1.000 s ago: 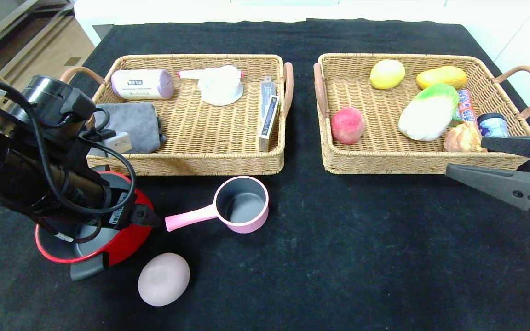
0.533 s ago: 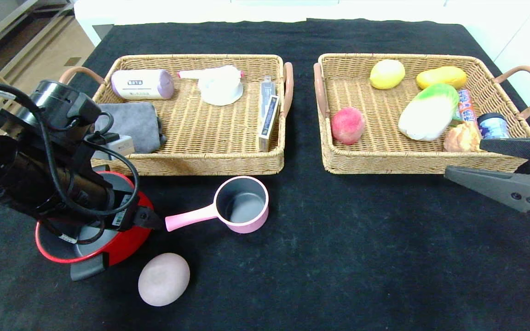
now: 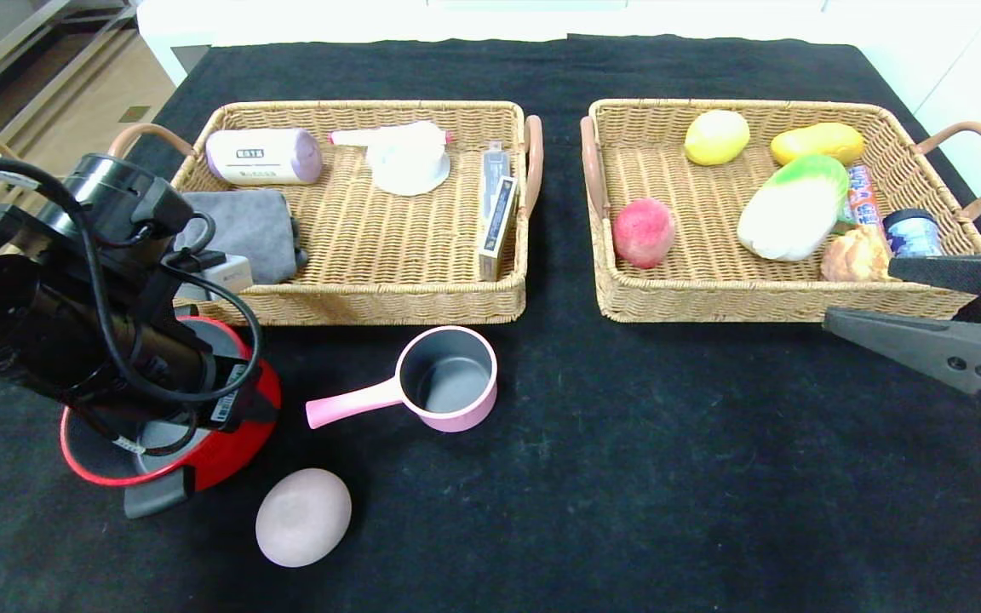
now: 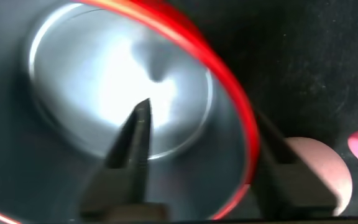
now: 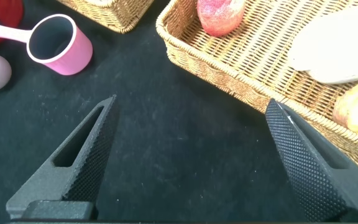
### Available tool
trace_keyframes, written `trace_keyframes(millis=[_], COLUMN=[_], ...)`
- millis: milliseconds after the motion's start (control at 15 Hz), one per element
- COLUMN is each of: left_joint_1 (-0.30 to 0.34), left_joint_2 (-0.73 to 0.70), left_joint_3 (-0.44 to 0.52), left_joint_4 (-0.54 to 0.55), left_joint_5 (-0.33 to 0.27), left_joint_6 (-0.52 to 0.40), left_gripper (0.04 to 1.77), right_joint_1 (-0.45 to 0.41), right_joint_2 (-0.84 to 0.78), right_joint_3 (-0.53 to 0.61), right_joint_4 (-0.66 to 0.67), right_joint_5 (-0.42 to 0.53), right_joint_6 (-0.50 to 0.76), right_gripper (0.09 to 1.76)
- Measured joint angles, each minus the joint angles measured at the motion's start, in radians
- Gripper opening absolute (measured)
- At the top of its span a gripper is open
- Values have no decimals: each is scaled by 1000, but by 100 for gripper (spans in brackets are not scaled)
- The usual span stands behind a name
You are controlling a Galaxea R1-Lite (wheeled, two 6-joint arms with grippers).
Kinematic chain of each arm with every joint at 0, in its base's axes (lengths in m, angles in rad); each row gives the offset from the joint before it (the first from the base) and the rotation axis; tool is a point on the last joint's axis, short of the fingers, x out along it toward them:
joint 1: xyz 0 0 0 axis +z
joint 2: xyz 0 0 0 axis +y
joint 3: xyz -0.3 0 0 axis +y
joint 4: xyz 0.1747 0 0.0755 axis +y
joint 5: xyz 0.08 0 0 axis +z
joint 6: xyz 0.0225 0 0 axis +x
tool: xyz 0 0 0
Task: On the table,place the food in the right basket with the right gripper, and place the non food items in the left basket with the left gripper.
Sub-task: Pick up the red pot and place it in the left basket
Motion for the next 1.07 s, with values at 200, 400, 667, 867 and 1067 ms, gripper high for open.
trace_keyframes(millis=[200, 400, 667, 867, 1067], left_joint_1=[0, 0, 0, 0, -2], left_joint_2=[-1, -4, -6, -8, -17], left_joint_3=[0, 0, 5, 6, 8], left_joint_4=[4, 6, 4, 6, 8], left_joint_5=[1, -1, -1, -1, -1], left_joint_6=[0, -1, -1, -1, -1], left_gripper=[16, 18, 18, 18, 18], right_joint_1=[0, 0, 0, 0, 0], right_joint_2=[-1, -1, -1, -1, -1], right_joint_3=[0, 0, 1, 1, 1], right_joint_4=[0, 0, 0, 0, 0], right_joint_5=[0, 0, 0, 0, 0], right_joint_6=[0, 0, 0, 0, 0], right_gripper=[171, 171, 171, 171, 171])
